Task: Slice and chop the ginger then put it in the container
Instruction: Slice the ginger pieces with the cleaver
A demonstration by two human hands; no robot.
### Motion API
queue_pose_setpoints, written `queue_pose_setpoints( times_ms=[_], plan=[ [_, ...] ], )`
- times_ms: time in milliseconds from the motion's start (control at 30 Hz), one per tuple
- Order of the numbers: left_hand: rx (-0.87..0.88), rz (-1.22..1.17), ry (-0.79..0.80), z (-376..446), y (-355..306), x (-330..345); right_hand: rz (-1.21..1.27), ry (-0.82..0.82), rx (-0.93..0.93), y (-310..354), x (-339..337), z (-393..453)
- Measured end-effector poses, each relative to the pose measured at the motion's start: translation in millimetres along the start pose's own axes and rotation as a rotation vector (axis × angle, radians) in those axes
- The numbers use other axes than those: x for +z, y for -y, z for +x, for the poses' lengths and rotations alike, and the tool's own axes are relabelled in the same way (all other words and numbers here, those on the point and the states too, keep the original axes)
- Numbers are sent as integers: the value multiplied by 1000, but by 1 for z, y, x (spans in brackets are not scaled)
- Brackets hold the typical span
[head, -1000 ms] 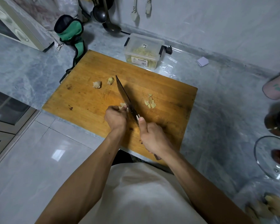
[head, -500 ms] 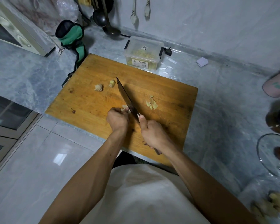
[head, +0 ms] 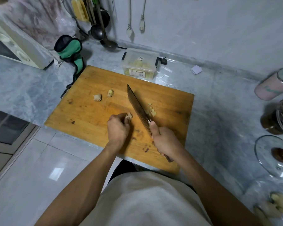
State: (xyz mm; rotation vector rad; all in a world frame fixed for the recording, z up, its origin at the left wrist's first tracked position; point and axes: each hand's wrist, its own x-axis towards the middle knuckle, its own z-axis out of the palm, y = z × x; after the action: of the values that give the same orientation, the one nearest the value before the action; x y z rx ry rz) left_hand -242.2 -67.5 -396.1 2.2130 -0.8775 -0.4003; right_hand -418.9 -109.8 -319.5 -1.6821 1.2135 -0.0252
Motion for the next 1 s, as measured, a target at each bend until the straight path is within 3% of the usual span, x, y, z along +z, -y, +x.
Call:
queue_pose_setpoints(
  times_ms=[133, 433, 1000],
  plan=[
    [11, -29, -29, -4, 1, 2, 0, 29, -39, 7, 9, -6],
    [-156, -136, -51, -1, -1, 19, -17, 21, -35, 14, 13, -10],
    [-142, -118, 10, 1, 0, 7, -69, 20, -47, 21, 16, -15]
  ],
)
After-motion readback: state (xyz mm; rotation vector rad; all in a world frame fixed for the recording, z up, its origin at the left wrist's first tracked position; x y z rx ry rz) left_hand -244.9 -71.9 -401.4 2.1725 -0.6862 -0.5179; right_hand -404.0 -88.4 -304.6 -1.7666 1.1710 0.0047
